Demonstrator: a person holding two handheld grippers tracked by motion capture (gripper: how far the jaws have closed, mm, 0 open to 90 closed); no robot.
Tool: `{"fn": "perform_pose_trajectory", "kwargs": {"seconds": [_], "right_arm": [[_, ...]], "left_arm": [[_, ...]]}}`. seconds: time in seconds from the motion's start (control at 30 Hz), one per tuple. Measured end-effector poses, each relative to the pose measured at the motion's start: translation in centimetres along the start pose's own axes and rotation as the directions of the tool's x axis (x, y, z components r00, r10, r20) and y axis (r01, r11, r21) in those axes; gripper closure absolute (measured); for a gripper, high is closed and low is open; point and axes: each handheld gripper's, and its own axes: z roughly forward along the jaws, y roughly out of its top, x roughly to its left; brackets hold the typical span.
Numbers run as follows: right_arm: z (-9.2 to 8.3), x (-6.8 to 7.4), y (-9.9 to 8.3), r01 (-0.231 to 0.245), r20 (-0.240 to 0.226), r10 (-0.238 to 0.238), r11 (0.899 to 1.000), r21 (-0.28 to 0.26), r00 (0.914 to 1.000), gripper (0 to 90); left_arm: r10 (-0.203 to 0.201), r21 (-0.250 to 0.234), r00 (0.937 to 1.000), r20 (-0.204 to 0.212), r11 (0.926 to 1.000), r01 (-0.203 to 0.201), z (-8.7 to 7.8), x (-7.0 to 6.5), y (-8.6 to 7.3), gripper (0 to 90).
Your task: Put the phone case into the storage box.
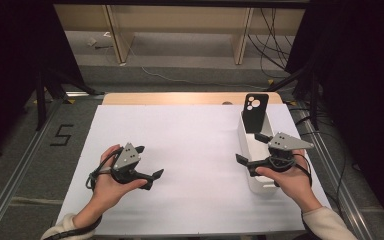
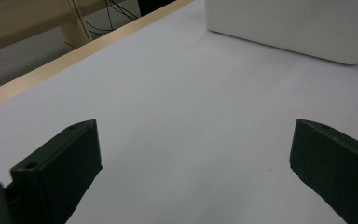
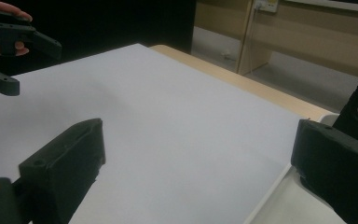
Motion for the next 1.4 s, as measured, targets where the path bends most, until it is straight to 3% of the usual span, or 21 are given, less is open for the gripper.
{"fn": "perform_pose_trajectory", "kwargs": {"seconds": [1.4], "right_arm": [[-1.6, 0.4, -1.0, 0.015, 0.012, -0.015, 1.0, 0.002, 0.9998, 4.0]], "left_arm": [[0.002, -0.002, 1.0, -0.002, 1.0, -0.002, -0.1, 0.1, 0.0, 1.6]]}}
